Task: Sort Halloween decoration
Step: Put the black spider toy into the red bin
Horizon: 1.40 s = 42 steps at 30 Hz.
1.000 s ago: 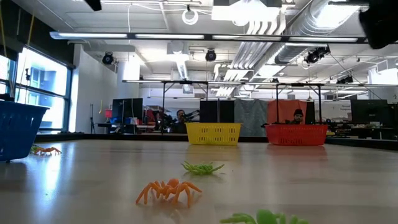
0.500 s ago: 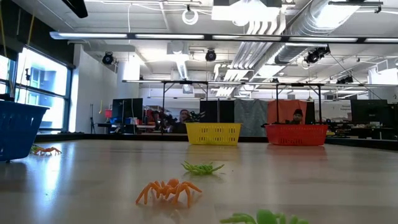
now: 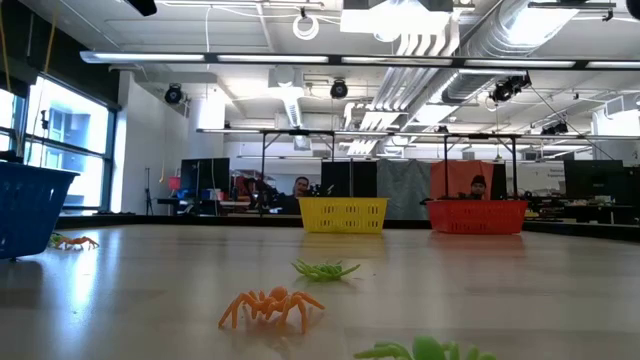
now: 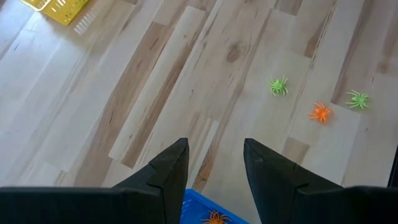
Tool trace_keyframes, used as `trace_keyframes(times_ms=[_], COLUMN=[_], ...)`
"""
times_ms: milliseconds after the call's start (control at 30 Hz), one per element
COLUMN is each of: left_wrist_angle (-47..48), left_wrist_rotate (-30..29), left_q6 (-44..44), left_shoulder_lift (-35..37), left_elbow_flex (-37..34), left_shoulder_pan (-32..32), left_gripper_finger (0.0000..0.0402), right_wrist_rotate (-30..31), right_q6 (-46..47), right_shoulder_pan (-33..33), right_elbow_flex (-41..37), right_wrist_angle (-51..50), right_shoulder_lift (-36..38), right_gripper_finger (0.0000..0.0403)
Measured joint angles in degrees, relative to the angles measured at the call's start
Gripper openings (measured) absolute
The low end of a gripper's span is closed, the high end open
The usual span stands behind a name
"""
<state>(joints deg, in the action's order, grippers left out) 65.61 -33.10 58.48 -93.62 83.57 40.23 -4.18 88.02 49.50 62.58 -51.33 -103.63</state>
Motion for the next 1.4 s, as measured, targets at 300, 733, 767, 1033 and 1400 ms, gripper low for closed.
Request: trace_keyframes(times_ms=[300,733,767,1033,1400], left_wrist_angle=[0.04,0.06,0.06,0.06,0.08], left_wrist_rotate=[-0.06,-0.66,-0.66,-0.63,-0.66], left_q6=[-0.03,-0.05,-0.05,-0.09,-0.09], left_shoulder_lift=[0.0,0.0,0.0,0.0,0.0], left_elbow_flex=[0.0,0.04,0.04,0.04,0.04], left_shoulder_pan=[0.0,-0.02,0.0,0.0,0.0], left_gripper_finger=[0.0142,0.0142,0.0142,0.0142,0.0142], right_wrist_rotate=[-3.89,-7.92,-8.09,-8.03,3.68], right_q6=[0.4,-5.9,-6.07,-5.63,-0.6], right_shoulder_pan=[-0.67,-3.89,-3.89,-4.21,-4.37], right_elbow_flex=[-7.77,-7.78,-7.78,-8.1,-8.19], right_wrist_angle=[10.64,10.2,10.17,9.55,2.88], right_shoulder_lift=[0.82,0.48,0.48,3.14,16.19], right_gripper_finger=[0.0124,0.0015,0.0009,0.0003,0.0])
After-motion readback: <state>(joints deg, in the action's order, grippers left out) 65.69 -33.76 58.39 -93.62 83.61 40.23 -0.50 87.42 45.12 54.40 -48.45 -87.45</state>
